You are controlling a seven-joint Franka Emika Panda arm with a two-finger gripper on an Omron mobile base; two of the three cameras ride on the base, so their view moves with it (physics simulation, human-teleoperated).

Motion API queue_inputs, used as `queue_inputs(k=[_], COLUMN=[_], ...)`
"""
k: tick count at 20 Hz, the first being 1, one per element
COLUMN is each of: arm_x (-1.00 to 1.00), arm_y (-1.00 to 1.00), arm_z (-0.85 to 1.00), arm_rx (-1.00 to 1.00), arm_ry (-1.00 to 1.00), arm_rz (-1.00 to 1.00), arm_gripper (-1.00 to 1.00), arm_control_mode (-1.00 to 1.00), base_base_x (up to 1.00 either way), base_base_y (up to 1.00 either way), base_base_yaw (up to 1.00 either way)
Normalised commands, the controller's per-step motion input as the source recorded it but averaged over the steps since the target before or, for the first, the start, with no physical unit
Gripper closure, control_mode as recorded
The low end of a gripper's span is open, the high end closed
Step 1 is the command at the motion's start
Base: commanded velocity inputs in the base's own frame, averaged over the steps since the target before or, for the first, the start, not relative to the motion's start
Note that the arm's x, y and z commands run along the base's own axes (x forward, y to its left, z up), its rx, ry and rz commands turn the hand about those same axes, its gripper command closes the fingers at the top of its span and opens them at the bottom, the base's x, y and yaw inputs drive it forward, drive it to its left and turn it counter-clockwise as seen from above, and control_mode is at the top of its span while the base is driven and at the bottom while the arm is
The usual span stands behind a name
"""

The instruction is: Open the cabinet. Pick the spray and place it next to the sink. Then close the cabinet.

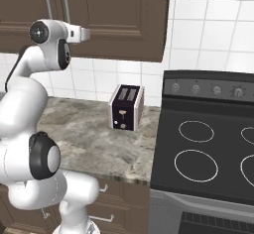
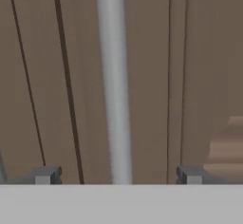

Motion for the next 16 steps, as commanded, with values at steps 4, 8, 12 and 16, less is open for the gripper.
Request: queue_inputs(k=[4, 8, 12, 16], arm_x=[0.38, 0.57, 0.1, 0.0], arm_y=[0.0, 0.0, 0.0, 0.0], arm_z=[0.0, 0.0, 0.0, 0.0], arm_rx=[-0.03, -0.04, 0.0, 0.0], arm_ry=[0.0, 0.0, 0.0, 0.0], arm_rz=[-0.04, -0.03, -0.01, 0.0], arm_gripper=[-1.0, -1.0, -1.0, 1.0], arm_control_mode=[-1.0, -1.0, -1.0, -1.0], base_base_x=[0.0, 0.0, 0.0, 0.0], base_base_y=[0.0, 0.0, 0.0, 0.0], base_base_yaw=[0.0, 0.0, 0.0, 0.0])
